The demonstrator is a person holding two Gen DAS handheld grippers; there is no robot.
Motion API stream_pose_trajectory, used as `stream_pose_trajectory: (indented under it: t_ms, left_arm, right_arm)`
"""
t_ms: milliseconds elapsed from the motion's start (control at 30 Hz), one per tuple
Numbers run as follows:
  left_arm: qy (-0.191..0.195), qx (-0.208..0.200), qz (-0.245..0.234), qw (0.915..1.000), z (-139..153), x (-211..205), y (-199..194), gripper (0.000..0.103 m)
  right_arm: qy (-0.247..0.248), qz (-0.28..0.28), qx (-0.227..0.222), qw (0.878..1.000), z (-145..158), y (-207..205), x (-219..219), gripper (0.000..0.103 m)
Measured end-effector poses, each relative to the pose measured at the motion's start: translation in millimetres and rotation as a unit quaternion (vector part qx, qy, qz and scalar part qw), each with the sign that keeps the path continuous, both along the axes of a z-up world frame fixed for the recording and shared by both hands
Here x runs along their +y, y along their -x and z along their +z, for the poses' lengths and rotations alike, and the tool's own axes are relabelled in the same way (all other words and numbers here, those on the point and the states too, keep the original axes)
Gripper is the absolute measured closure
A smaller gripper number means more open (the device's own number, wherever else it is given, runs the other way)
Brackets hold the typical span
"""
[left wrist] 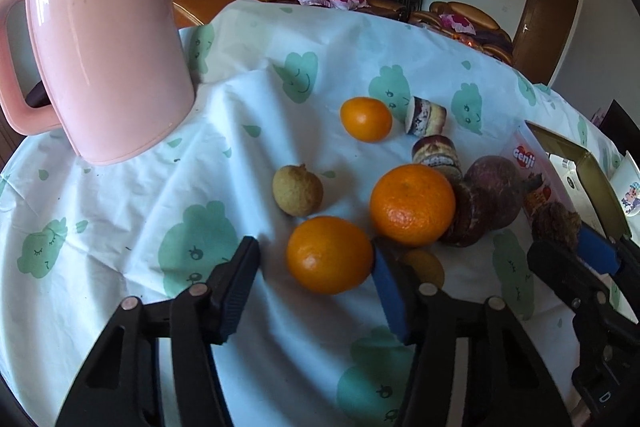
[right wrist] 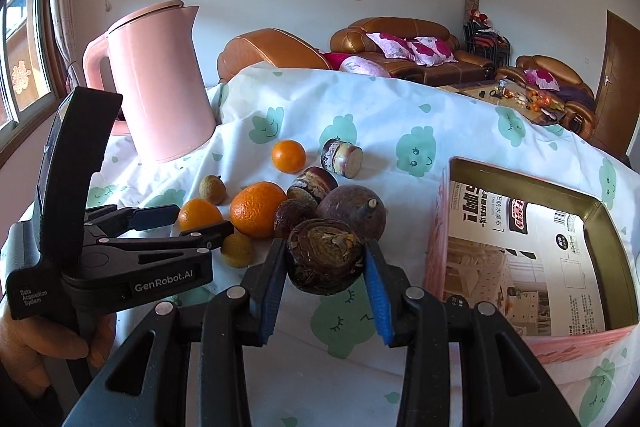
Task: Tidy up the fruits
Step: 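Grasp a dark brown round fruit with the right tool while the left tool grasps an orange, then carry both fruits over the pink tin and open both tools to drop them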
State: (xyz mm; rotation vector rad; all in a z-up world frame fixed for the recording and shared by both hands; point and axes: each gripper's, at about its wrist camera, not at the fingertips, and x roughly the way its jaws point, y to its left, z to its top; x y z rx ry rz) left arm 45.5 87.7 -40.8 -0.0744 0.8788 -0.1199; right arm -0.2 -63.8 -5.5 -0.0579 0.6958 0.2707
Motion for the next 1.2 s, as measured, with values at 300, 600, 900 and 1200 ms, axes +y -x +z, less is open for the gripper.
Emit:
stream_pose_trajectory:
  t_ms: [300, 600, 900, 1200]
  left_arm:
    - [-0.038, -0.065, 0.035, 0.9966, 18, -1, 20, 0.062]
    - [-0.057, -0.169, 0.029, 0.9836, 62, -35, 44, 0.062]
    - [-0.044, -0.19, -0.046, 0.9796, 79, -115, 41, 0.062]
    - [-0.032, -0.158, -0.128, 0.9786, 67, -205, 29, 0.062]
  right_arm:
    - [-0.014, -0.013, -0.039, 0.999, 13, 10, -11, 0.063]
    - [0.003, -0.036, -0.121, 0.992, 45, 30, -35, 0.063]
    - [0.02, -0.12, -0.122, 0.985, 46, 26, -118, 0.063]
    - [0.014, -0.167, -0.077, 0.983, 29, 18, -191, 0.063]
